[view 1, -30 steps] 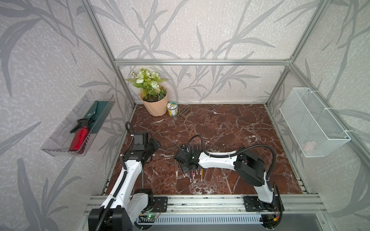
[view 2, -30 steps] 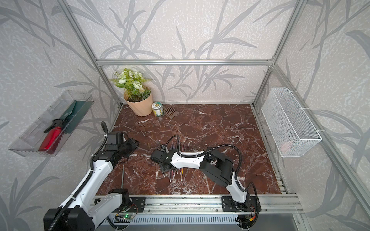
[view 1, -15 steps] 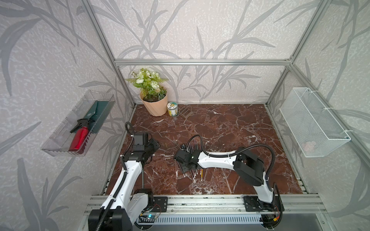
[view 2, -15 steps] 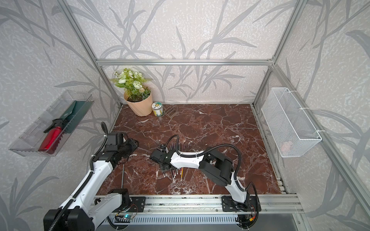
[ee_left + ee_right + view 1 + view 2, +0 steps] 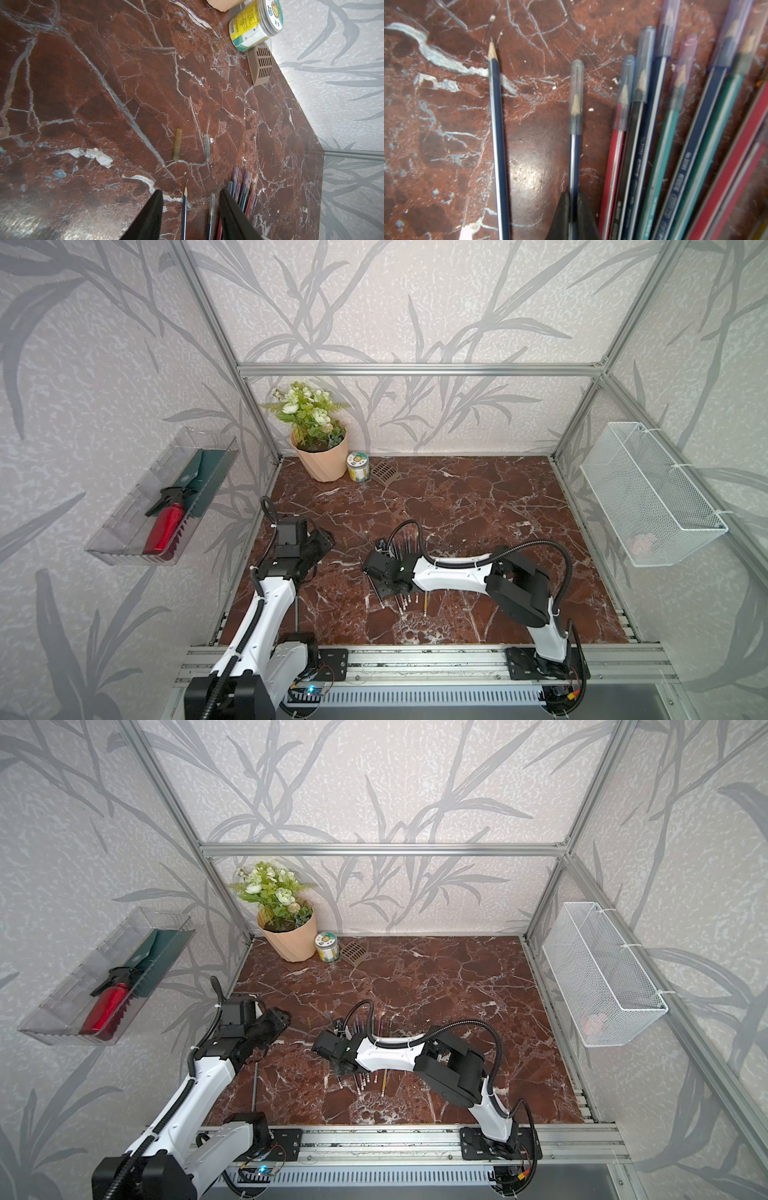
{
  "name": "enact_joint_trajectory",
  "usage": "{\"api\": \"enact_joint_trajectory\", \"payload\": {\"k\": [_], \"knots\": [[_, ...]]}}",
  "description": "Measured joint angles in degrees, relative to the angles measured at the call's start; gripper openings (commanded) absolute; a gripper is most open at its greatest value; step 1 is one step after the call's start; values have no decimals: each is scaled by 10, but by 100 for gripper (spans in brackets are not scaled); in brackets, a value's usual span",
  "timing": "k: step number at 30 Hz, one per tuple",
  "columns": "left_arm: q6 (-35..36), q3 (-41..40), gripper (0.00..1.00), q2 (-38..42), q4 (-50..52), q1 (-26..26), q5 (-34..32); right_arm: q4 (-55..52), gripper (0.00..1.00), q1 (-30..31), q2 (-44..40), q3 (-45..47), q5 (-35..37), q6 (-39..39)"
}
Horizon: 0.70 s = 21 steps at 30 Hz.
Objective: Remove the protective cover of the pencils
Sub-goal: Pick up the pencil from the center of the board.
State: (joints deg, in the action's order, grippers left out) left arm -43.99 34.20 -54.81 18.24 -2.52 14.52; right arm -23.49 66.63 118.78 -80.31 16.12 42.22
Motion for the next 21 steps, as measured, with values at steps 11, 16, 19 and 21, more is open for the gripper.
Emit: {"api": "enact_joint_trajectory", "payload": {"k": [11, 16, 19, 21], "knots": [[-13, -2, 52, 14, -27, 0, 21, 33, 3, -4, -40, 35, 4, -5], [-21, -9, 53, 15, -51, -1, 38, 59, 3, -4, -61, 40, 4, -20], [-25, -17, 55, 14, -65, -1, 50, 96, 3, -4, -86, 71, 3, -22], [-28, -18, 56, 10, -78, -1, 64, 113, 2, -4, -99, 90, 1, -22]]}}
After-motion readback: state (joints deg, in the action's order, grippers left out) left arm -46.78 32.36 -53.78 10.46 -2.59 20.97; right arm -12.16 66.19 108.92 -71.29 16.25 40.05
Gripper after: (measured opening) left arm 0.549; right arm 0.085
